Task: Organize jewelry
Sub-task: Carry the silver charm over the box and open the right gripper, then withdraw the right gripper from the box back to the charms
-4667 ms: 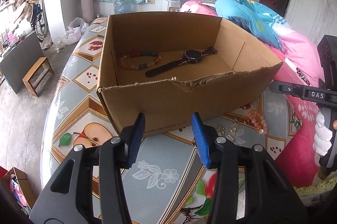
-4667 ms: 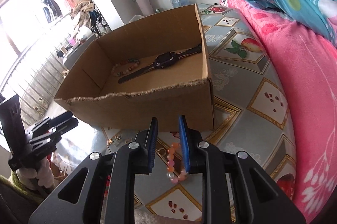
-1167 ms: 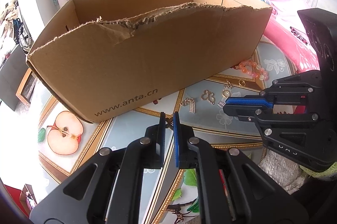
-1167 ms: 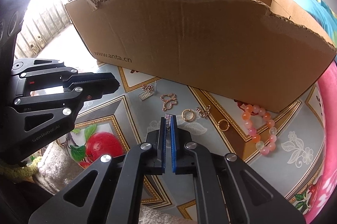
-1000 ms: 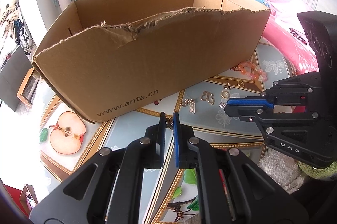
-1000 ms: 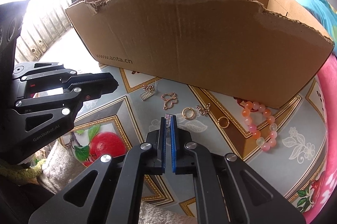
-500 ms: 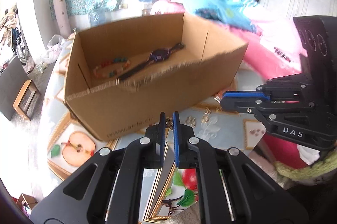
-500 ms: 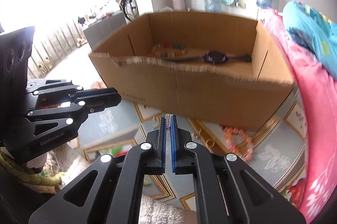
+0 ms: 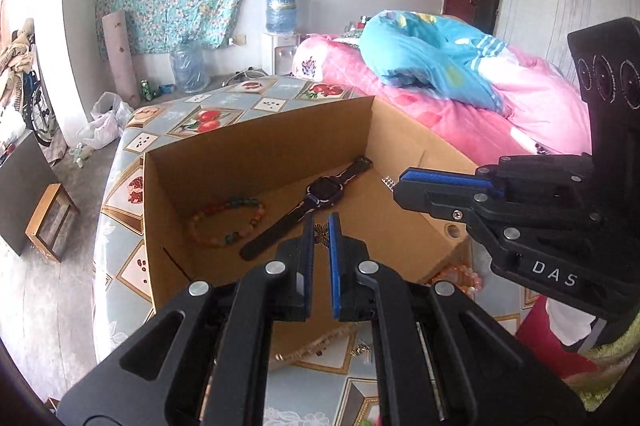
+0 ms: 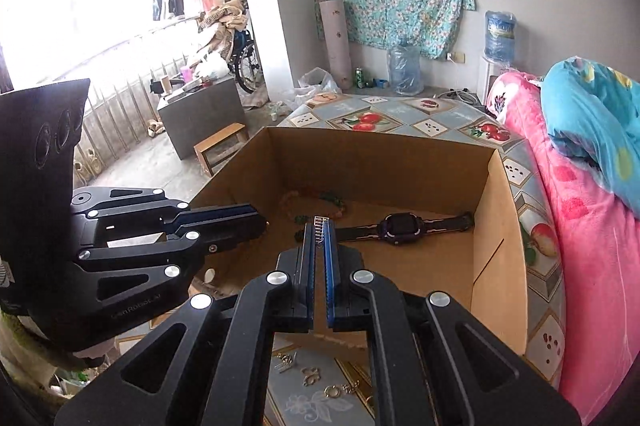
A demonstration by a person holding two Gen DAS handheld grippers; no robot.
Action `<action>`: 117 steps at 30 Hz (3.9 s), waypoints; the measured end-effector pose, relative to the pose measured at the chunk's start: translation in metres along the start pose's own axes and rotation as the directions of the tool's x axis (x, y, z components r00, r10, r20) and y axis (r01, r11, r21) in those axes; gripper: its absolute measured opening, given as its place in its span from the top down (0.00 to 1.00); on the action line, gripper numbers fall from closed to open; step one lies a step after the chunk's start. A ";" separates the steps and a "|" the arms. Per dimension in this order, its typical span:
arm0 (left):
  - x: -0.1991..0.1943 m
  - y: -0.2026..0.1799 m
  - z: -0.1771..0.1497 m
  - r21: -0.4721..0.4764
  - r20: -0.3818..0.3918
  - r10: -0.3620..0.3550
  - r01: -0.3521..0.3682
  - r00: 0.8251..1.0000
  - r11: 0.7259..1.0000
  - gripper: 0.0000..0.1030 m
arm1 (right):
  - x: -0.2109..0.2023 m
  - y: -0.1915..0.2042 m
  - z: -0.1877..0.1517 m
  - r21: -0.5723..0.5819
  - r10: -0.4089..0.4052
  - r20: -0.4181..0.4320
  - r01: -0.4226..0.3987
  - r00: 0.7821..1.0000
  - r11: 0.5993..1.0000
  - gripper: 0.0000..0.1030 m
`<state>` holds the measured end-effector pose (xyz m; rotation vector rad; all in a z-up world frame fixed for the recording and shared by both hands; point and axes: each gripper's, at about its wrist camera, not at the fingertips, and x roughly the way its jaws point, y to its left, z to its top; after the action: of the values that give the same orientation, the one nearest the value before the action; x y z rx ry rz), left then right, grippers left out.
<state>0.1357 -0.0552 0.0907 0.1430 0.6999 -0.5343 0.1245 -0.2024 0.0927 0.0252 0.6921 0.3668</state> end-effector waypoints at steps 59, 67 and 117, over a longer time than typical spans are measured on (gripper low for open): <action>-0.048 0.053 -0.029 -0.460 0.124 0.004 0.054 0.992 0.886 0.08 | -0.022 -0.018 -0.018 0.124 -0.012 0.061 0.005 0.998 0.992 0.76; -0.054 0.041 -0.037 -0.384 0.155 -0.039 0.096 0.987 0.918 0.08 | -0.043 -0.026 -0.022 0.132 0.035 0.126 -0.052 0.991 0.990 0.76; 0.046 -0.038 -0.118 0.049 -0.221 0.028 -0.018 0.975 0.999 0.74 | 0.020 -0.021 -0.130 0.193 0.061 -0.230 -0.016 0.971 0.981 0.76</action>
<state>0.0777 -0.0720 -0.0276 0.2574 0.9020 -0.5173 0.0639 -0.2285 -0.0232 0.1790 0.9607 0.3433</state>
